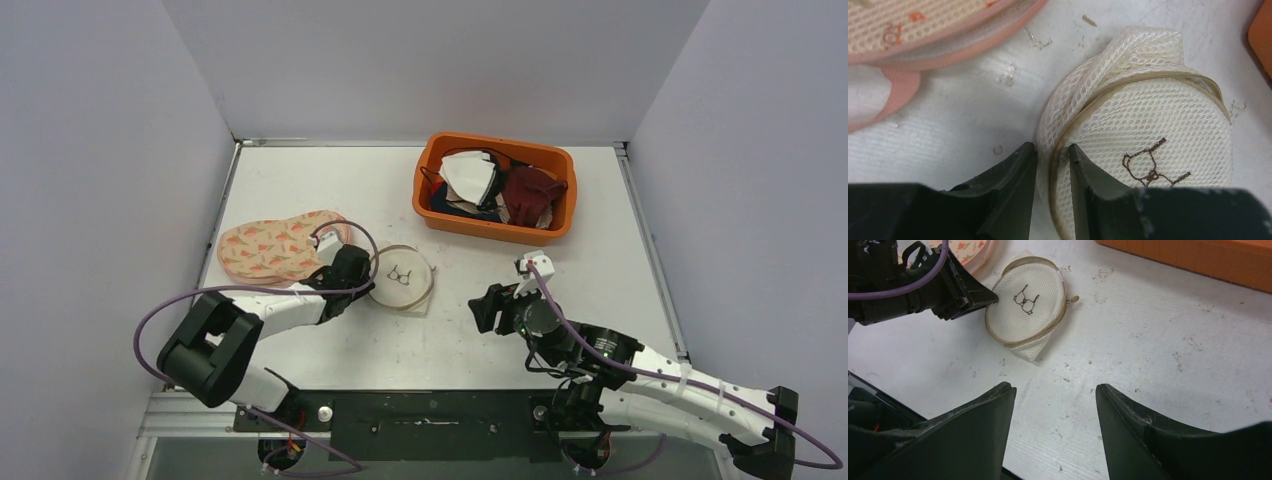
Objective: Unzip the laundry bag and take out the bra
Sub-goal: Move the laundry bag to the center of the board.
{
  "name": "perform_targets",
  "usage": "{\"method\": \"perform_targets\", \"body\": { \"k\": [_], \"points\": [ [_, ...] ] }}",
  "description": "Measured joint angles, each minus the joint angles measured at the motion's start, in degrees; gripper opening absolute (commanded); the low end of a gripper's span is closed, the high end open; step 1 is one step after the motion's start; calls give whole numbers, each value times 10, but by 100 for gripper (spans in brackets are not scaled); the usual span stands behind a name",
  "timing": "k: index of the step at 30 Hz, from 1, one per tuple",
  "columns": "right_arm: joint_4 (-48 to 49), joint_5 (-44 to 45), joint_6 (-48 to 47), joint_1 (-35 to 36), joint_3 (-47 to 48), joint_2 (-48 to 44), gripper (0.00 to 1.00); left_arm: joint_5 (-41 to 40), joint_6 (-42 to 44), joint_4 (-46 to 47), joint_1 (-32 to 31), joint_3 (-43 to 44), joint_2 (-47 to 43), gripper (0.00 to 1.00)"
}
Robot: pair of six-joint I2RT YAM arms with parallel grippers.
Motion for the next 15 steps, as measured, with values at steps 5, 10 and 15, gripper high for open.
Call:
{"method": "perform_targets", "body": {
  "k": [5,10,15],
  "points": [
    [-12,7,5,0,0,-28,61,3,2,0,17,41,42,32],
    [-24,11,7,0,0,-55,63,9,2,2,28,58,59,43],
    [-26,7,-3,0,0,-71,69,23,-1,4,31,54,46,60]
  ]
}}
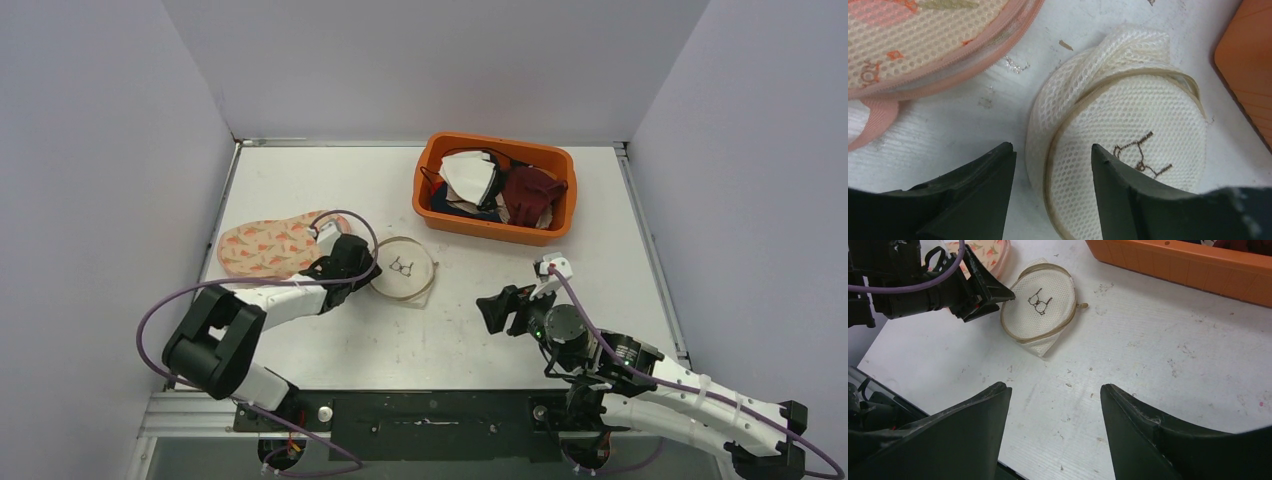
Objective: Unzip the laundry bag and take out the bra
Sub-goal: Move the laundry bag to the center of the board, then reset both arms
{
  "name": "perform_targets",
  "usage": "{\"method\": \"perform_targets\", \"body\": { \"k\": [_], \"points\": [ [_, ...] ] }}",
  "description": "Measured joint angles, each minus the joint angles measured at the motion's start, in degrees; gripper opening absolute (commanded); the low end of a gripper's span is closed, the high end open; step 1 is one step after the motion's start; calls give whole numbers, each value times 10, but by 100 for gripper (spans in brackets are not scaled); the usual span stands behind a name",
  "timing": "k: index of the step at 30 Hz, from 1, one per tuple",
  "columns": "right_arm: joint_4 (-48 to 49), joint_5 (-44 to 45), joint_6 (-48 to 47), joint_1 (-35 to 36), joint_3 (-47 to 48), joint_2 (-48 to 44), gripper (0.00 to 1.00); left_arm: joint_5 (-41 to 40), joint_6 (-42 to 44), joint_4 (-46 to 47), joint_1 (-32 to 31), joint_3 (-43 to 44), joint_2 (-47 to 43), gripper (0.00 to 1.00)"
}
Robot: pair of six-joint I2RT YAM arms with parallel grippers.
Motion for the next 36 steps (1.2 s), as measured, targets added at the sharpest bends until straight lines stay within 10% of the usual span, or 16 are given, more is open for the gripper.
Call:
{"method": "perform_targets", "body": {
  "k": [13,36],
  "points": [
    [1,-15,-59,0,41,0,92,0,5,-93,-81,-32,-256,99],
    [63,73,-71,0,63,-57,90,-94,114,-286,-136,3,-539,96]
  ]
}}
